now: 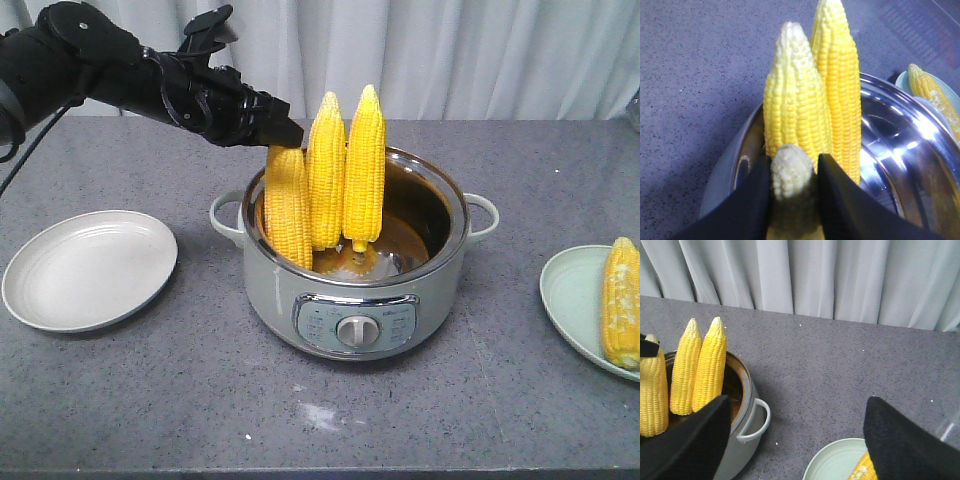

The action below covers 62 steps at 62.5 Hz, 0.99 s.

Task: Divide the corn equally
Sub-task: 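Lift the corn cob and carry it over the cream plate with left gripper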

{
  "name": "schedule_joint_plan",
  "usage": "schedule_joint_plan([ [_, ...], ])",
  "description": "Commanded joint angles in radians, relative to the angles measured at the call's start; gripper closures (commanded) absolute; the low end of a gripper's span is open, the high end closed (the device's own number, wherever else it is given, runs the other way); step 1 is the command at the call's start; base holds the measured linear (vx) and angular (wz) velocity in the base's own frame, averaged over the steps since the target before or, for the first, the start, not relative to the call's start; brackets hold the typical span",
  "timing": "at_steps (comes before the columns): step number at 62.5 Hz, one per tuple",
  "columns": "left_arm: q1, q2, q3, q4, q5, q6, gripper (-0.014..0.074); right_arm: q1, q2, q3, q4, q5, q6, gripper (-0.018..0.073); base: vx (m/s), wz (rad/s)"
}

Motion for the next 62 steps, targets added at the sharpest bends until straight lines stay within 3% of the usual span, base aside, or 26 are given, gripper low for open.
schedule_joint_plan([
  [1,-0.002,-0.109,-0.037,-0.075,-0.034,0.001,0.0605,-0.002,-0.007,-0.025,0.039,-0.048,0.003,0.0032,0.0,0.0],
  [23,0.063,-0.322,-0.246,-0.044,-0.009,-0.044,0.0605,-0.002,-0.007,-0.025,0.04,-0.033,0.006,0.0032,0.0,0.0],
  [29,0.107,-0.392,-0.263,0.114,0.005,-0.094,0.0605,-0.002,-0.007,-0.025,0.041,-0.032,0.021,0.0032,0.0,0.0],
  [37,0.146,-0.433,-0.263,0.492,0.086,-0.246,0.0605,-0.002,-0.007,-0.025,0.042,-0.032,0.026,0.0032,0.0,0.0],
  [45,0.149,-0.412,-0.219,0.788,0.137,-0.384,0.0605,-0.002,-0.007,-0.025,0.046,-0.032,0.029,0.0032,0.0,0.0],
  [51,0.149,-0.384,-0.138,0.852,0.141,-0.434,0.0605,-0.002,-0.007,-0.025,0.055,-0.032,0.029,0.0032,0.0,0.0],
  [62,0.149,-0.322,0.04,0.86,0.128,-0.431,0.0605,-0.002,-0.007,-0.025,0.057,-0.023,0.029,0.0032,0.0,0.0],
])
